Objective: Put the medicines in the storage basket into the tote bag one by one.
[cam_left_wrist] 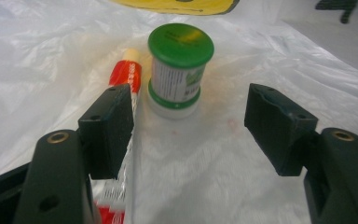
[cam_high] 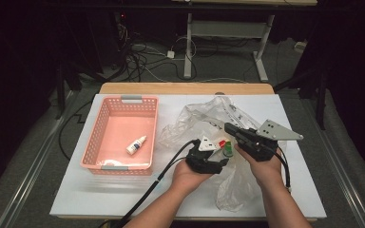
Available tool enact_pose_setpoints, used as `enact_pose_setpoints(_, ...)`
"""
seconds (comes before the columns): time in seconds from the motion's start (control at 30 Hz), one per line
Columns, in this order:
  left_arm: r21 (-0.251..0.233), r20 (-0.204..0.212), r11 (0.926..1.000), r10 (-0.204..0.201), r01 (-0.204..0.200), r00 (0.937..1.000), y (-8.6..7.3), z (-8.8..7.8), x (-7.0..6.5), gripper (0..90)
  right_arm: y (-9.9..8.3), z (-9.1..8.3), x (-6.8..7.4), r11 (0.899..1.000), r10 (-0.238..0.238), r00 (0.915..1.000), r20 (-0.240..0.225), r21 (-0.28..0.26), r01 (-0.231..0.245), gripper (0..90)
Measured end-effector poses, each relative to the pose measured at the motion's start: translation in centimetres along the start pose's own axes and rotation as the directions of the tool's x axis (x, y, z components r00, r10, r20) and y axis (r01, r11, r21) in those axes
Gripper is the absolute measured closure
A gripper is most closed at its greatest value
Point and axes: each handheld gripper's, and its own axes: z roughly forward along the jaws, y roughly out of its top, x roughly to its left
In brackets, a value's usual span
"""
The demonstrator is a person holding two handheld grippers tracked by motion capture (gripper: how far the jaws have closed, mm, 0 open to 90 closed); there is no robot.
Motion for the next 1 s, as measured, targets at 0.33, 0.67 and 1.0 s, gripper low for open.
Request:
enact_pose_setpoints(0.33, -0.012, -0.004, 0.9999, -0.004, 0.004, 1.0, -1.9, -3.9, -0.3, 18.1, 0.0, 0.0, 0.0, 1.0, 0.001, 1.0, 0.003, 0.001, -0.001, 90.0)
enact_pose_setpoints(0.67, -0.026, -0.012, 0.9996, -0.009, 0.008, 0.9999, -2.3, -7.4, -0.4, 5.6, 0.0, 0.0, 0.1, 1.0, 0.0, 1.0, 0.001, 0.004, 0.0, 90.0)
enact_pose_setpoints(1.0, -0.038, -0.044, 0.9992, -0.012, 0.01, 0.999, -3.4, -11.1, -0.1, 0.0, -0.2, 0.2, 0.0, 1.0, 0.002, 1.0, 0.001, 0.01, -0.002, 90.0)
